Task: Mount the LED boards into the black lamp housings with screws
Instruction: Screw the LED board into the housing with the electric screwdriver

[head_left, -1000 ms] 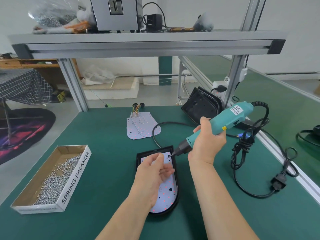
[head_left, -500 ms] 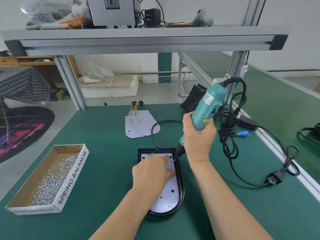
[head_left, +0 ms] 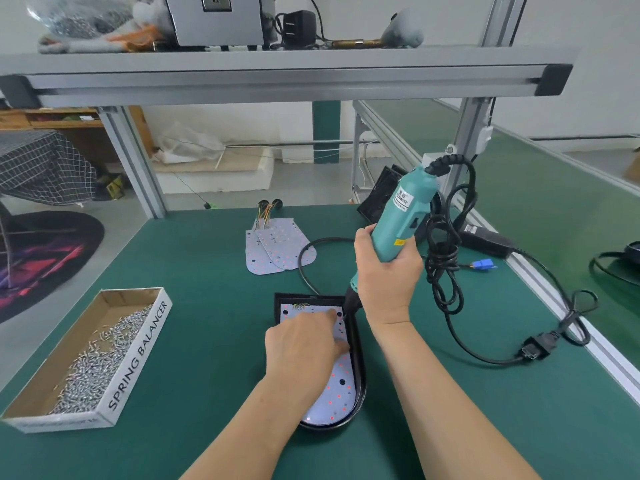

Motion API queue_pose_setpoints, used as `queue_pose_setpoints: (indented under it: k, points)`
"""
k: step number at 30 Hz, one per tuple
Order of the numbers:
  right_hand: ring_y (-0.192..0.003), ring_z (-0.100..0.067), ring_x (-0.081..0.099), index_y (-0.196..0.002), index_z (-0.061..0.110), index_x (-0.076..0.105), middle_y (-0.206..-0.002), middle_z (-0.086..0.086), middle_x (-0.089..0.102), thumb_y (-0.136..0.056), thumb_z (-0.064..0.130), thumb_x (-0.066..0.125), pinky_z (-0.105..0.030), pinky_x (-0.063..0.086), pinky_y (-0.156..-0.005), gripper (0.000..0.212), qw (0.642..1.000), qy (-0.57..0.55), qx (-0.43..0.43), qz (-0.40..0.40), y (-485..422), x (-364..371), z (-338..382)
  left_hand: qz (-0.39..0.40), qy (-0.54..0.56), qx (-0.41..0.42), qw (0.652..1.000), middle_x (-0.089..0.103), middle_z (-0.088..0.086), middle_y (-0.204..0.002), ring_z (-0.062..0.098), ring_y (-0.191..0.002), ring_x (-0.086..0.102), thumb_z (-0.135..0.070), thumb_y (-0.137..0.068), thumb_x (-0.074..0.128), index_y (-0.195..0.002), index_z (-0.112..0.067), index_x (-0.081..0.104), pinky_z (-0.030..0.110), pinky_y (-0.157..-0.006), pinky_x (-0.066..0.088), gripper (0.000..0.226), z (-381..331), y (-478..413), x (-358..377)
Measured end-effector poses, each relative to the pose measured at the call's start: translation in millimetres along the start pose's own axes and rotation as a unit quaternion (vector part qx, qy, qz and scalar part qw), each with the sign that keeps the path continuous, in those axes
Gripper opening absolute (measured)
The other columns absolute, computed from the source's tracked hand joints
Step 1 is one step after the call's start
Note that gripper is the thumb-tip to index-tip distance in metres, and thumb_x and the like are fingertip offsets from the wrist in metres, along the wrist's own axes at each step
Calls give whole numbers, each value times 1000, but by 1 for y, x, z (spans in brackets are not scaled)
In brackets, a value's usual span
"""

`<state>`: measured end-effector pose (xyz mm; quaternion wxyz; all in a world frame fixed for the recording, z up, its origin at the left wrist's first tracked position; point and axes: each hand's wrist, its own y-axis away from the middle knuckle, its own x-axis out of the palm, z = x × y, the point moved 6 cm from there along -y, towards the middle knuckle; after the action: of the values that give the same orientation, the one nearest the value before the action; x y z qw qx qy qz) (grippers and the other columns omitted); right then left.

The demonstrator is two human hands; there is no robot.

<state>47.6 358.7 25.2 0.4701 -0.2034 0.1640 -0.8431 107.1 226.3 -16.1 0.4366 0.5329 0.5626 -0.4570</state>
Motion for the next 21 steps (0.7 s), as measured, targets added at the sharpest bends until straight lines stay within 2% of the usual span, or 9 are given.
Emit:
queue_pose_setpoints:
  k: [3,6,8,12,15,18,20,21]
  points:
    - [-51,-19,52,-72,36,56,-57,12,55,-78,32,70,-45,51,-53,16,1000,0,0,3,1,1,-1,-1,8,3,1000,60,-4,-87,22,-79,47,-47,-93,54,-105,-27,56,27,-55,26,24,0,0,0]
    - [-52,-16,53,-74,35,56,-58,16,56,-77,33,69,-41,50,-55,14,1000,0,-8,7,1,2,1,-2,7,4,1000,65,-2,-91,23,-81,51,-46,-93,54,-108,-28,57,29,-61,31,23,0,1,0]
    - [-51,-12,52,-72,37,54,-58,19,56,-77,34,69,-37,49,-56,16,1000,1,-13,8,1,4,3,-7,4,6,1000,62,-2,-87,24,-80,52,-44,-93,53,-105,-26,56,29,-61,31,22,1,1,1]
    - [-51,-14,51,-71,46,55,-57,18,55,-77,35,69,-38,50,-55,19,1000,9,-12,19,2,7,4,-7,1,9,1000,60,-2,-85,23,-77,49,-43,-94,52,-108,-28,56,28,-63,34,21,1,0,2]
    - [-51,-11,51,-71,44,56,-58,18,56,-79,31,70,-35,48,-55,20,1000,11,-15,23,3,7,2,-10,-3,14,1000,60,-2,-84,23,-76,50,-42,-95,52,-111,-29,56,28,-59,32,21,0,0,2]
    - [-49,-8,50,-70,50,54,-56,20,54,-79,36,68,-32,46,-55,22,999,15,-18,29,3,8,3,-6,-14,22,1000,59,-2,-83,25,-80,56,-43,-96,52,-114,-29,57,27,-56,28,24,-2,0,3]
    - [-49,-9,49,-68,47,52,-55,19,52,-78,37,67,-33,46,-54,21,999,13,-16,29,3,9,2,0,-17,22,1000,63,-1,-88,26,-86,61,-45,-96,51,-117,-31,56,27,-58,28,25,-2,-1,3]
    - [-48,-10,48,-68,43,51,-54,18,51,-78,37,67,-35,45,-53,19,999,14,-14,30,3,10,1,1,-17,22,1000,60,-1,-84,26,-84,59,-45,-96,50,-118,-32,55,27,-56,27,26,-1,-1,4]
